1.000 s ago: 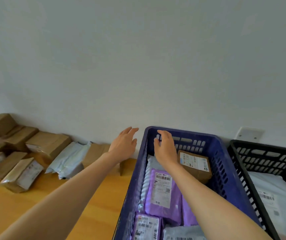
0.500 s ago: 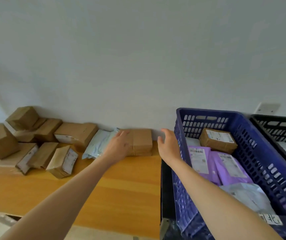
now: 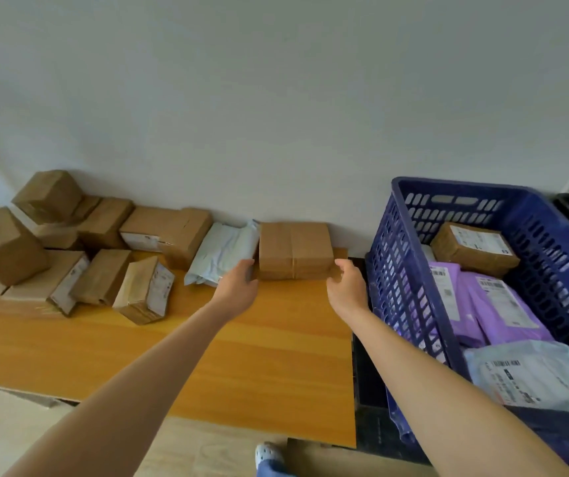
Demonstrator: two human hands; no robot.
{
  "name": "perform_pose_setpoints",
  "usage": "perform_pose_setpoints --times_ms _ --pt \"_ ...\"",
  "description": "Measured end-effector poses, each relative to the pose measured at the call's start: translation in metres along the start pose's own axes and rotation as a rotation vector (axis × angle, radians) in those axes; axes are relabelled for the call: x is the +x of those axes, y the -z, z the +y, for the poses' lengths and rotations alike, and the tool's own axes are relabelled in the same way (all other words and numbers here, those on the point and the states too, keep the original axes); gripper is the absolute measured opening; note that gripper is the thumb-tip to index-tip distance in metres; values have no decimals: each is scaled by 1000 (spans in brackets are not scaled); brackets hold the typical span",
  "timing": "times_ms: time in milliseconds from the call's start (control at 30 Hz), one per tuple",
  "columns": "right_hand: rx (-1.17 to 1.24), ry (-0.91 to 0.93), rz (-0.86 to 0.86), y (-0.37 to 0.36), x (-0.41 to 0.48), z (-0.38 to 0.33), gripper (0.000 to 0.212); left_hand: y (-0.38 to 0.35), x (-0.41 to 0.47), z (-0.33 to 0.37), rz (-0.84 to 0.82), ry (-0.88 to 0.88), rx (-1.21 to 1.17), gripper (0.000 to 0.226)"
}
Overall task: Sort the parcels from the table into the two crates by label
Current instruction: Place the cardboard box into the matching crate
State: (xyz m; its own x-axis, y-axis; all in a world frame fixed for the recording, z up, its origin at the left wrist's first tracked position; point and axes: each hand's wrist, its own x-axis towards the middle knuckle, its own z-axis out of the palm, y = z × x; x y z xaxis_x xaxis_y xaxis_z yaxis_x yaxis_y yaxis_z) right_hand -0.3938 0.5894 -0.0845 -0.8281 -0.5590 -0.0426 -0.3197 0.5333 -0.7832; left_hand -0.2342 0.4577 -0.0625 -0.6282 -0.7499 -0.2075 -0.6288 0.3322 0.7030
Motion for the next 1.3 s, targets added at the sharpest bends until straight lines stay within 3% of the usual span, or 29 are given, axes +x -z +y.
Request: perform_pose_setpoints --times_ms 133,533,767,1033,1300 --pt "19 -98 -39 -24 33 7 52 -8 39 -6 -66 139 -205 52" --pt "152 -386 7 -62 122 27 68 -38 147 -23 -178 290 -260 56" --pt "289 -508 -107 -73 153 44 69 -59 182 -37 -157 363 -339 47" --pt "357 -542 -120 -69 151 42 68 -63 181 -40 -161 442 -514 50" --pt "435 -533 -53 -48 125 16 66 -42 161 -32 -165 370 -580 47"
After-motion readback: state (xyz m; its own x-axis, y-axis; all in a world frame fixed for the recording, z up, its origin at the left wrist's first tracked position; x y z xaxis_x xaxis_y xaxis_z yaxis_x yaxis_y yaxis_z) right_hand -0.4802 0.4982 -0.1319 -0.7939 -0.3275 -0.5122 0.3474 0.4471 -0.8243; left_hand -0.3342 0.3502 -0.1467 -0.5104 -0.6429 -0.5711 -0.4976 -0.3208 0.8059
